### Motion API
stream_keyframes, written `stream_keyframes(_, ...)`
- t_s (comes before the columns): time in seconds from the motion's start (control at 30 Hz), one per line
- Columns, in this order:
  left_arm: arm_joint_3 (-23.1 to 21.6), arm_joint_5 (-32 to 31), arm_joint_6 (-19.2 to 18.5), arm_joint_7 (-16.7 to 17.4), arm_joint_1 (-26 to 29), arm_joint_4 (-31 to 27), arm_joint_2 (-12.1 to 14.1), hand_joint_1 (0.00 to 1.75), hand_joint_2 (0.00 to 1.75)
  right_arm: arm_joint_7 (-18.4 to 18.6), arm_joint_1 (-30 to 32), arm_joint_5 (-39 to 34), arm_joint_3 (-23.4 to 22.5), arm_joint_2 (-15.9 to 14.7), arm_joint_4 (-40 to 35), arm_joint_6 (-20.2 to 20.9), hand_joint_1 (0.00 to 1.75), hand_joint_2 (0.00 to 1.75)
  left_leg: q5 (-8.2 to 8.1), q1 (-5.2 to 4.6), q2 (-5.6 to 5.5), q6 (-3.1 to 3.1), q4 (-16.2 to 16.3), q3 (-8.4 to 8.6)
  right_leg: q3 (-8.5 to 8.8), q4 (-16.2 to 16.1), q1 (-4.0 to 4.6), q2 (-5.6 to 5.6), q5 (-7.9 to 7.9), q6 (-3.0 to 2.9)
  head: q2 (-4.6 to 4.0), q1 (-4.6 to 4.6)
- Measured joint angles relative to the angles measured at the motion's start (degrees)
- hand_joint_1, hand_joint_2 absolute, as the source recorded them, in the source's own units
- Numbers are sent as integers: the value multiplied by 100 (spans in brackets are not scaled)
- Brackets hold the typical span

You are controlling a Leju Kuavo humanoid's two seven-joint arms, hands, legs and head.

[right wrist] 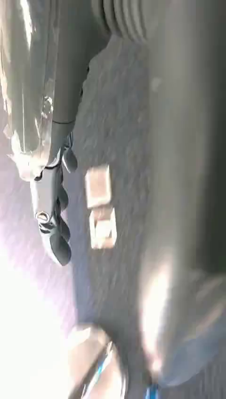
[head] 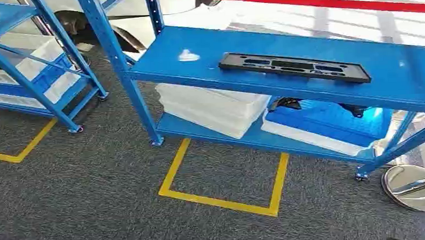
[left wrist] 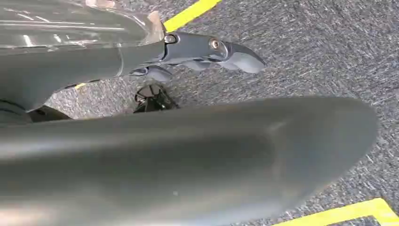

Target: Take the parts from the cabinet and place them on the table.

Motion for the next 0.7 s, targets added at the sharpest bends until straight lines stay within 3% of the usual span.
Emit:
stream_keyframes(0.37, 74, 0, -37, -81, -63, 44, -4, 0, 0, -258, 243, -236, 1699, -77, -1759, -122, 0, 0, 1, 0, 0, 0, 1, 2, 2, 0, 0, 0, 1, 0, 0, 2)
stream_keyframes(0.7, 81, 0, -98, -90, -153, 76, -33, 0, 0, -394, 261, -442, 3580, -352, -3039, -4, 0, 0, 1, 0, 0, 0, 1, 1, 3, 1, 0, 0, 1, 0, 0, 0)
